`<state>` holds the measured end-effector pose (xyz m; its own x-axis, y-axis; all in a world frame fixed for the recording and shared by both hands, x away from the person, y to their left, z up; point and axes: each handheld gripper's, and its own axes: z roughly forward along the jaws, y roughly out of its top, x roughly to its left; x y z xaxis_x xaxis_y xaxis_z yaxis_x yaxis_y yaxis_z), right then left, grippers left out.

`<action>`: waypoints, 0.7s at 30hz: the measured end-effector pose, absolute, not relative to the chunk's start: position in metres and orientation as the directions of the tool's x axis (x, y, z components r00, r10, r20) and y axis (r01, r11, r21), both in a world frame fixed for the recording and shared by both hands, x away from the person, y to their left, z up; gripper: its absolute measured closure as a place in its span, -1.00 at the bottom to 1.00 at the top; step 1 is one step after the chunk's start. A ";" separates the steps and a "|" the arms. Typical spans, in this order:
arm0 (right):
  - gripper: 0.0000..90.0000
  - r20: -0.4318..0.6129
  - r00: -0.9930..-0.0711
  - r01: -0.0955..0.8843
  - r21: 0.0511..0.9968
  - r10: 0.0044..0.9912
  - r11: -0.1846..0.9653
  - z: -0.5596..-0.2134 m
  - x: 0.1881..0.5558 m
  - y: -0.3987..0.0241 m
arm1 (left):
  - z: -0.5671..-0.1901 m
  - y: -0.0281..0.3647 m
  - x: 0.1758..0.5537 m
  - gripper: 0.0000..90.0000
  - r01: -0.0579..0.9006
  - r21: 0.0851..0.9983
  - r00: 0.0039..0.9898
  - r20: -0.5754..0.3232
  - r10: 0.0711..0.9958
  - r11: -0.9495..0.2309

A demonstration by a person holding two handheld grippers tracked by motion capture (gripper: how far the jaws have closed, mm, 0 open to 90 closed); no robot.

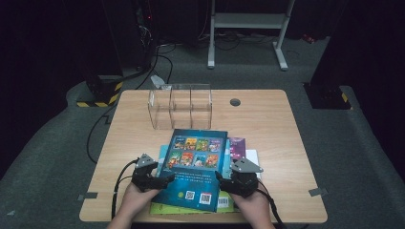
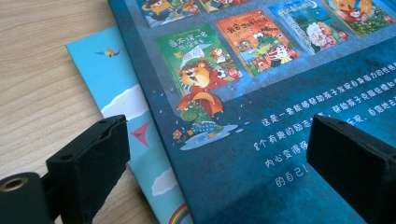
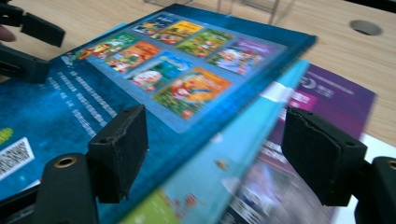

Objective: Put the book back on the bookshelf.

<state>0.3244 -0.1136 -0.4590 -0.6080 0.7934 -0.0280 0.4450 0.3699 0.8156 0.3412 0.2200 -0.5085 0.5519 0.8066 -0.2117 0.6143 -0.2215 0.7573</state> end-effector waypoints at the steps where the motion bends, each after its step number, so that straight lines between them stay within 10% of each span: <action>1: -0.49 -0.028 -0.608 0.445 0.816 0.793 0.370 -0.459 0.324 -0.114 | -0.508 0.220 0.341 -0.85 0.614 0.757 0.552 -0.212 0.807 -0.222; 21: -0.35 0.069 -0.579 0.507 0.811 0.812 0.292 -0.473 0.324 -0.127 | -0.513 0.215 0.342 -0.74 0.630 0.745 0.569 -0.249 0.784 -0.220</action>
<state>0.3242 -0.1273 -0.4731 -0.5789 0.8124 0.0694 0.5066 0.2917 0.8114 0.3423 0.2151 -0.5130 0.5687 0.7840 -0.2490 0.6296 -0.2200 0.7451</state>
